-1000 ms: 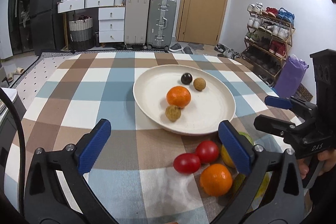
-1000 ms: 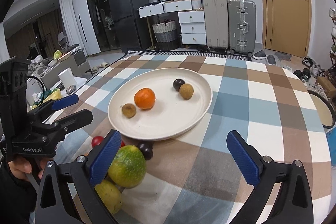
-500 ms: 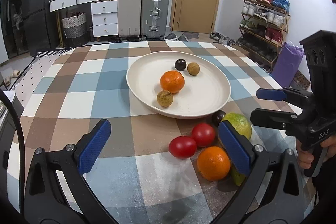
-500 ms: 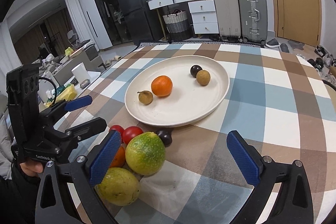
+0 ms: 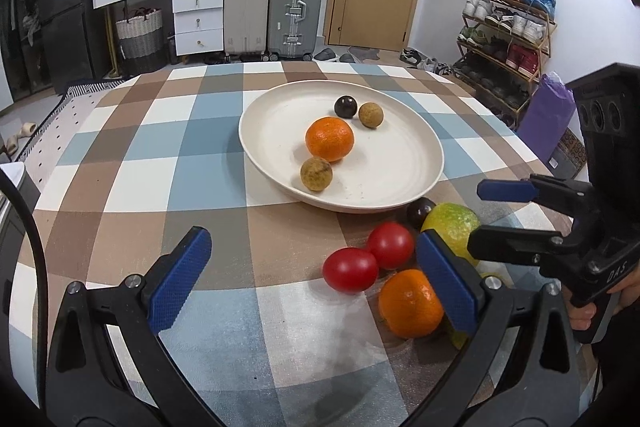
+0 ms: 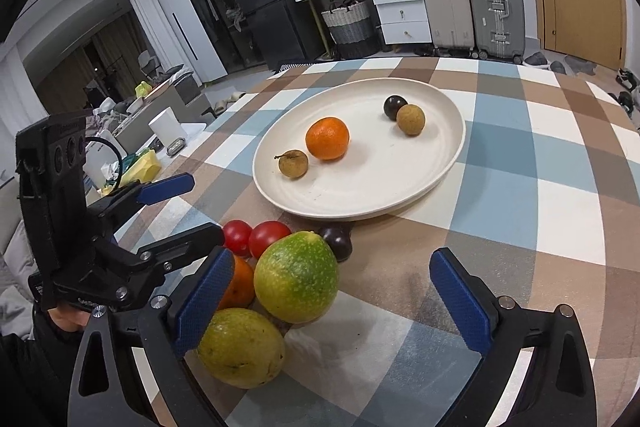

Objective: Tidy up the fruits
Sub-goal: 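Move the right gripper to the green citrus and close on it, then grasp the red tomato with the left gripper while the right gripper holds the green citrus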

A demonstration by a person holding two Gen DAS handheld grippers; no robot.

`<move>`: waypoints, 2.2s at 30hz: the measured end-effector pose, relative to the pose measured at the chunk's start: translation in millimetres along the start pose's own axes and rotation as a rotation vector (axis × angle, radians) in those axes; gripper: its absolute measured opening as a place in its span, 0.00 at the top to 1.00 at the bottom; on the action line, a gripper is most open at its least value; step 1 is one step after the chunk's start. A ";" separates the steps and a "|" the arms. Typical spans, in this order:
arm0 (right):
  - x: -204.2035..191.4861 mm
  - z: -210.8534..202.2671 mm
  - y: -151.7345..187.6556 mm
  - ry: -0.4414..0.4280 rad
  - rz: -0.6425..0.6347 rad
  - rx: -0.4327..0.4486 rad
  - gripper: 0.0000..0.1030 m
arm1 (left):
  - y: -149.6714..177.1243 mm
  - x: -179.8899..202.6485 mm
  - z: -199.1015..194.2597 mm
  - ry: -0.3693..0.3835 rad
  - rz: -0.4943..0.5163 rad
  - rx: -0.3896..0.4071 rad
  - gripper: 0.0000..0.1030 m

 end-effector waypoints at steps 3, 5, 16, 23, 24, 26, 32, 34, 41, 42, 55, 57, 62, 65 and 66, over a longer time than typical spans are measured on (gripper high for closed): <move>-2.4 4.0 1.0 -0.021 0.004 -0.018 0.10 | 0.3 -3.0 1.3 -0.002 -0.012 -0.005 0.01; -2.8 6.4 2.5 -0.034 0.016 -0.030 0.15 | 0.0 -3.1 1.8 -0.003 -0.013 -0.005 0.01; 3.7 13.8 3.2 -0.094 0.078 -0.047 0.37 | -0.3 -2.5 2.6 -0.003 -0.008 -0.005 0.01; -0.5 20.7 5.0 -0.129 0.080 -0.067 0.49 | -0.3 -2.2 2.8 -0.004 -0.008 -0.004 0.01; -1.4 21.7 5.6 -0.130 0.078 -0.072 0.51 | -0.2 -2.2 2.7 -0.004 -0.008 -0.005 0.01; -2.2 22.1 5.8 -0.129 0.074 -0.072 0.52 | -0.2 -2.2 2.8 -0.004 -0.008 -0.005 0.01; -2.4 19.2 5.1 -0.119 0.069 -0.055 0.53 | -0.2 -1.9 2.8 -0.004 -0.007 -0.005 0.01; -1.9 15.2 3.2 -0.109 0.065 -0.039 0.53 | -0.1 -2.0 2.8 -0.004 -0.008 -0.005 0.01; 8.2 7.5 -1.2 -0.098 0.096 -0.012 0.53 | 5.2 -15.2 15.7 -0.034 -0.056 -0.072 0.01; 8.9 6.8 -1.0 -0.097 0.099 -0.009 0.53 | 6.9 -18.6 18.1 -0.039 -0.065 -0.089 0.01; 11.7 3.3 -3.6 -0.092 0.106 0.001 0.53 | 11.0 -7.7 18.4 0.077 -0.018 -0.106 0.37; 12.2 2.8 -3.9 -0.092 0.108 0.003 0.53 | 11.6 -4.5 17.5 0.109 -0.021 -0.107 0.46; 12.6 1.9 -4.4 -0.091 0.108 0.005 0.53 | 12.1 1.8 16.8 0.181 -0.029 -0.116 0.67; 12.9 1.6 -4.6 -0.091 0.110 0.006 0.53 | 12.3 7.0 13.9 0.202 -0.015 -0.115 0.77; 13.0 1.6 -4.6 -0.090 0.110 0.007 0.53 | 12.6 7.7 13.1 0.199 -0.009 -0.115 0.77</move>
Point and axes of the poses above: each gripper's, at about its wrist camera, not at the fingertips, and z roughly the way its jaws point, x to its right, y to its underside, the point moved 5 cm from there along z, roughly the way its jaws point, and after that the axes turned 3 degrees about -y, right-handed, at the moved point
